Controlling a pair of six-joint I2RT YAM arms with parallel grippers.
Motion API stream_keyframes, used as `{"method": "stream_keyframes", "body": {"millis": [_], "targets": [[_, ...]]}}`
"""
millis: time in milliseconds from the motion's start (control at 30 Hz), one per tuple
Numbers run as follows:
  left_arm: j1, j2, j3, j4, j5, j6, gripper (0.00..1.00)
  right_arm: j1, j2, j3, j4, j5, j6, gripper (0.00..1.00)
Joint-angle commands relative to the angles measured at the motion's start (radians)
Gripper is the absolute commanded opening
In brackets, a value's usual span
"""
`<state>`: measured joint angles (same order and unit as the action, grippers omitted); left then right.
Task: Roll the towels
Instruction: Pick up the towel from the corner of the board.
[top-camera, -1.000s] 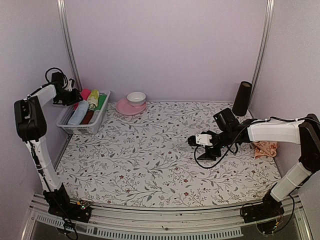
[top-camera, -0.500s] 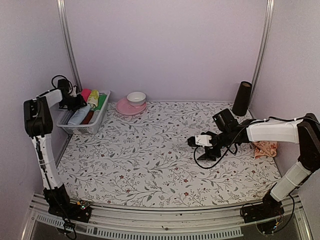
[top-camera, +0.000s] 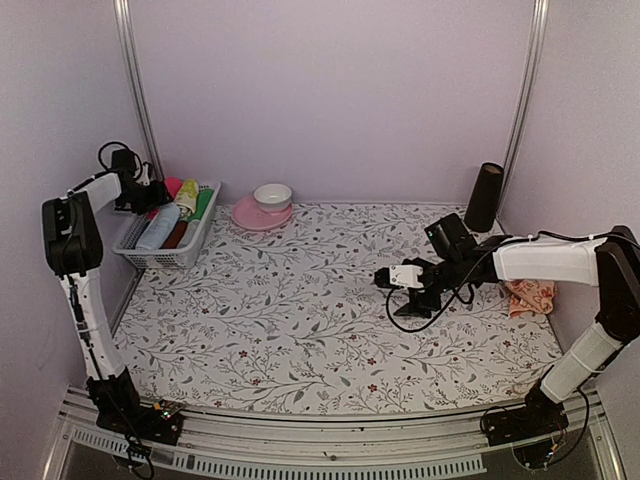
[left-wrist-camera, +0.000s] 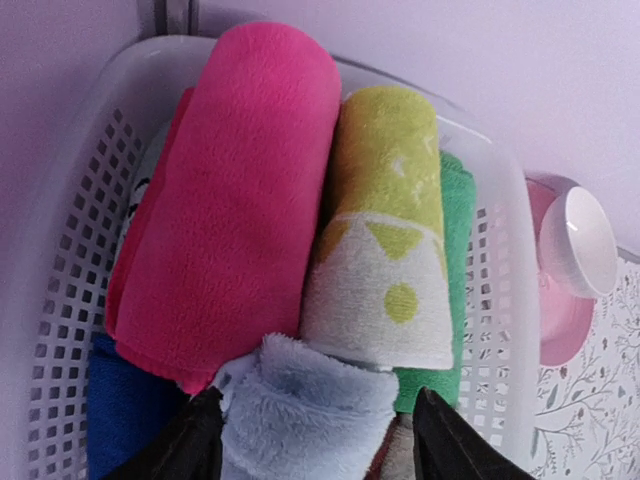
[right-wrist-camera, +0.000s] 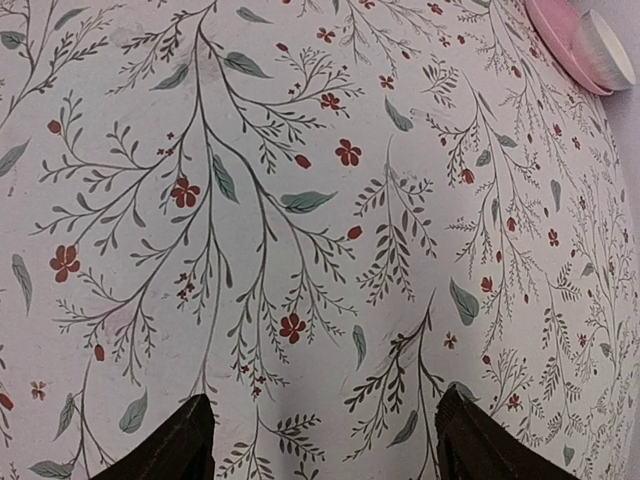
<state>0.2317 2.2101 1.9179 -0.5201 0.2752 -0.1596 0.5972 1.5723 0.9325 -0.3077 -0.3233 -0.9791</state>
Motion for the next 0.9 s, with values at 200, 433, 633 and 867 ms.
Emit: {"method": "stream_keyframes", "body": {"millis": [200,433,633,867], "targets": [[-0.145,-0.291,-0.015,-0.077,-0.082,-0.028,0.97,-0.235,-0.116,0.13,-0.001,0.117,0.165,0.9],[-0.477,-0.491,-0.298,-0.003,-0.238,-0.047,0.97,-0.469,-0.09,0.163,-0.022,0.264,0.234,0.96],[-0.758,-0.583,-0.505,0.038,-0.286,-0.09,0.97,-0.616,0.04,0.19,-0.044,0.349,0.3,0.93],[-0.925,-0.667,-0.6,0.043,-0.286,-0.105,0.97,-0.671,0.203,0.242,-0.01,0.334,0.375,0.83]]}}
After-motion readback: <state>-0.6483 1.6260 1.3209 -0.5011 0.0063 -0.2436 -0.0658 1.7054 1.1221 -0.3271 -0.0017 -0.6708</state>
